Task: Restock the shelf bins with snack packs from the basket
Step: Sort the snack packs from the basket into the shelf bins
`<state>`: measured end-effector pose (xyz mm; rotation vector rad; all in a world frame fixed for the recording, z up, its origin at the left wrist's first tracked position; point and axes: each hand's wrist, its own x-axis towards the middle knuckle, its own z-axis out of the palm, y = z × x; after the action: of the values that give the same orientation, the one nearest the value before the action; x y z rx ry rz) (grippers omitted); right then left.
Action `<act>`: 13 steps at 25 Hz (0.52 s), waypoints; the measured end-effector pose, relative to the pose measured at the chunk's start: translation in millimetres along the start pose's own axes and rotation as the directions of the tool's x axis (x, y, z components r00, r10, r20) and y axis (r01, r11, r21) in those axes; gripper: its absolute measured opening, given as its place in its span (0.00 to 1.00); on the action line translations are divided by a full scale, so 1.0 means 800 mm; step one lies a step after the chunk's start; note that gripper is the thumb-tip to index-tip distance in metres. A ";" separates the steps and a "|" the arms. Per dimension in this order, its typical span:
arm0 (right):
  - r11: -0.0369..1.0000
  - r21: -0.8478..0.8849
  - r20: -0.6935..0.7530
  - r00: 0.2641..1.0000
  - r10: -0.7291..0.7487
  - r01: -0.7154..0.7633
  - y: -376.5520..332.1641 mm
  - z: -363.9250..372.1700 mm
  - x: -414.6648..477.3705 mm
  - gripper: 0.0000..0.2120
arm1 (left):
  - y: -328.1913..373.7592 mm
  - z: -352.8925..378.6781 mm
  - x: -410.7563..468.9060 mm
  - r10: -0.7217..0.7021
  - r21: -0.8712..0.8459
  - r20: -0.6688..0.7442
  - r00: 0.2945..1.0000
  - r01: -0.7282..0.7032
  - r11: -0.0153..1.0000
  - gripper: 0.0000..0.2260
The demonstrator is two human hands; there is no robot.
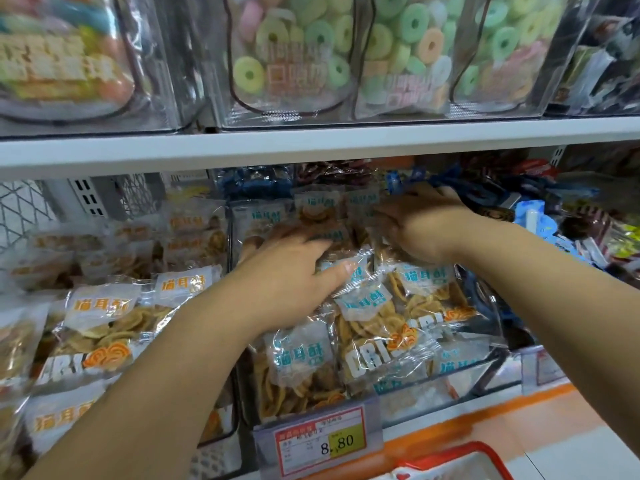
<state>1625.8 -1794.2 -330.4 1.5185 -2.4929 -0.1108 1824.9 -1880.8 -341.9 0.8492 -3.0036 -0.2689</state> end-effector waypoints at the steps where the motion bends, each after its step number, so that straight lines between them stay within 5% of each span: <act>1: 1.000 0.009 -0.014 1.000 -0.001 0.001 -0.005 -0.005 0.008 0.20 | -0.002 0.000 0.000 0.007 -0.012 -0.015 1.000 -0.007 1.000 0.29; 5: 0.997 0.068 0.133 0.990 0.038 -0.047 -0.023 0.000 0.029 0.24 | -0.010 -0.003 -0.002 0.029 -0.024 -0.049 0.998 -0.031 0.999 0.28; 8: 0.990 0.130 0.012 0.999 0.049 -0.050 -0.021 -0.011 0.008 0.22 | -0.016 -0.009 -0.012 0.045 -0.029 -0.095 0.994 -0.048 0.998 0.27; 10: 0.986 0.164 -0.093 0.996 -0.014 0.029 -0.024 -0.026 -0.037 0.24 | -0.020 -0.011 -0.026 0.057 -0.022 -0.096 0.994 -0.059 0.998 0.26; 13: 0.964 0.198 0.026 0.983 -0.184 0.175 -0.031 -0.028 -0.127 0.26 | -0.023 -0.008 -0.055 0.088 -0.022 -0.018 0.996 -0.088 0.996 0.30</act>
<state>1697.3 -1714.7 -328.3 1.8386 -2.4563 0.0742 1872.4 -1874.0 -337.1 0.7110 -3.0062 -0.2925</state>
